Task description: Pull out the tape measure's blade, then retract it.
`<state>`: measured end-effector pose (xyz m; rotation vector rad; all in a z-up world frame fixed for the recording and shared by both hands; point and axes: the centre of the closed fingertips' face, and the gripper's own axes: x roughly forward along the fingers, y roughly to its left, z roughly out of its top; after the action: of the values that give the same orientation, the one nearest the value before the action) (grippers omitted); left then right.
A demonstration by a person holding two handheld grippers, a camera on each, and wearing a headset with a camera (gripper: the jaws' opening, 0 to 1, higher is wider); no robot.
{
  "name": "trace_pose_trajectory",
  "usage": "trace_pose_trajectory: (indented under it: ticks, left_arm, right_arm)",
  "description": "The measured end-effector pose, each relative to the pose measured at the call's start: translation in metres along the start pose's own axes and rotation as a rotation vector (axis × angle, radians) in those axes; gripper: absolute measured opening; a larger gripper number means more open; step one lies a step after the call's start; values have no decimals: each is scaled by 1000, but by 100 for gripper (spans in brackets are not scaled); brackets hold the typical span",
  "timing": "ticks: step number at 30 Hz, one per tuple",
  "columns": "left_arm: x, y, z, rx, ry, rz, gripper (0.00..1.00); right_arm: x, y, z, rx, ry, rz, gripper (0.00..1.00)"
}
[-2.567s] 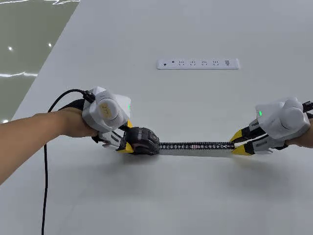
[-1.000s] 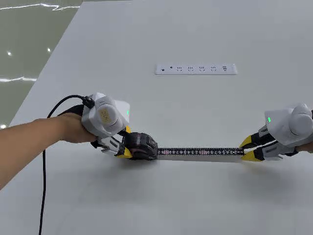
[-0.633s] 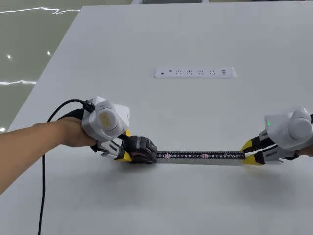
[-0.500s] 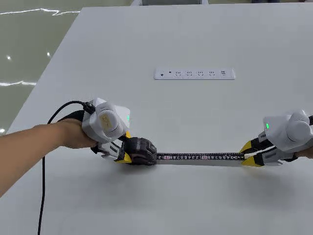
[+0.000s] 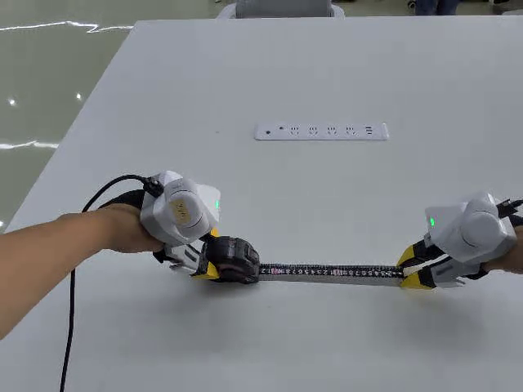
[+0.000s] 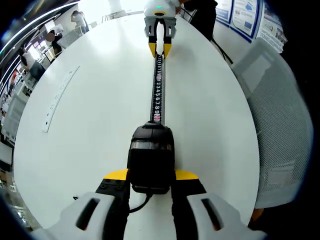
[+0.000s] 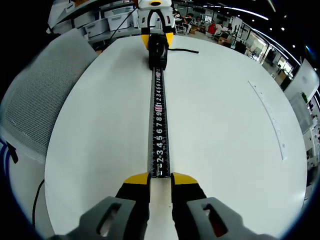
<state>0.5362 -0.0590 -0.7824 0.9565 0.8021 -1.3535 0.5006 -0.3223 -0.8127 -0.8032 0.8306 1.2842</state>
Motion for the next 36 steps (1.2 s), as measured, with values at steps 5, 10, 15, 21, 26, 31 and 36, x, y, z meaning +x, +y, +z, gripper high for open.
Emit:
trace_pose_trajectory:
  ticks: [5,10,15,21,26,31,36]
  left_arm:
    - [1,3,2,-4,2,16,29]
    - [1,2,2,-13,-1,20,32]
    - [-6,4,4,-44,-29,43,38]
    - [-12,2,-1,-77,-32,56,40]
    - [-15,-2,-7,-128,-43,63,42]
    - [-20,-7,-15,-200,-51,83,46]
    - [-25,-14,-22,-272,-69,108,48]
  right_arm:
    - [-1,-2,0,15,-3,-18,17]
    - [-1,-3,0,18,5,-33,26]
    - [-3,-6,1,56,-12,-64,27]
    - [-10,-4,2,101,-33,-93,30]
    - [-16,-2,1,147,-46,-127,33]
    - [-21,0,-2,204,-68,-161,38]
    - [-26,3,-2,265,-89,-194,44]
